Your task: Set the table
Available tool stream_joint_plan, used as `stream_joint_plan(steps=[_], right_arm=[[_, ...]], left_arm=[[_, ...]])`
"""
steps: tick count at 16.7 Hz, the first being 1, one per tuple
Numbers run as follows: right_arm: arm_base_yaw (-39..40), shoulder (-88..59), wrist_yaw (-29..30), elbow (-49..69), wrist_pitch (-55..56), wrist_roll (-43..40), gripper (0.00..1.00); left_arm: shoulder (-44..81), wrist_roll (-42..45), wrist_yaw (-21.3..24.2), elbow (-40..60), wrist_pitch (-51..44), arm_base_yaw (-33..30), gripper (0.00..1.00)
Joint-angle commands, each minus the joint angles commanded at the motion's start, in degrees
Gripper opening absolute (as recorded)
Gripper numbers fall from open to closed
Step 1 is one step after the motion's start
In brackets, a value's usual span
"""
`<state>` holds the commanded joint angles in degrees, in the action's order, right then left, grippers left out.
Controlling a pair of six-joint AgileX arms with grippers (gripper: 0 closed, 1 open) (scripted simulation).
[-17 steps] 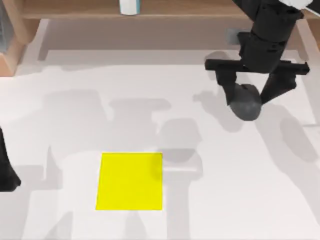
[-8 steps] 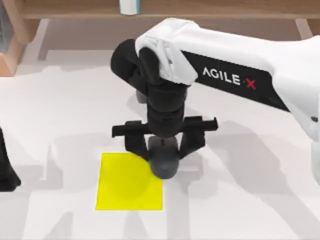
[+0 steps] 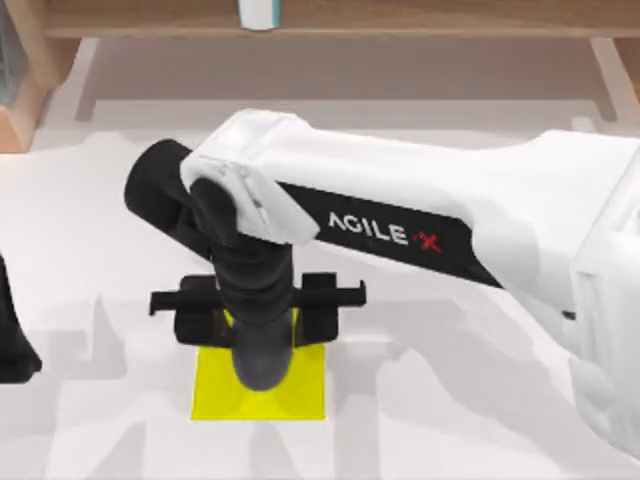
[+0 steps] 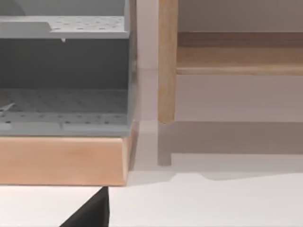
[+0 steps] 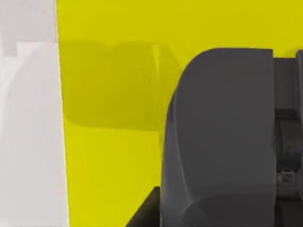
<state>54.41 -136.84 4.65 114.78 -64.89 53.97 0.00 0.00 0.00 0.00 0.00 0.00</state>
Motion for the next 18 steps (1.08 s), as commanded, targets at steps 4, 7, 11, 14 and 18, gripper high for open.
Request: stream_joint_plan(steps=[4,7,11,14,18], right_arm=[[0.32,-0.16,0.53,0.08,0.36,0.57,0.0],[0.06,0.08,0.4,-0.03,0.3,0.62,0.0],[0.23,0.19,-0.2,-0.14,0.1,0.41,0.0],[0.65,0.39,-1.29,-0.31,-0.2,0.06,0.0],[1.32,0.56,-2.53,-0.42,-0.25,-0.42,0.0]], left_arm=[[0.0,0.0,0.0,0.0,0.0,0.0,1.0],[0.0,0.0,0.0,0.0,0.0,0.0,1.0],[0.0,0.0,0.0,0.0,0.0,0.0,1.0],[0.0,0.0,0.0,0.0,0.0,0.0,1.0],[0.0,0.0,0.0,0.0,0.0,0.0,1.0]])
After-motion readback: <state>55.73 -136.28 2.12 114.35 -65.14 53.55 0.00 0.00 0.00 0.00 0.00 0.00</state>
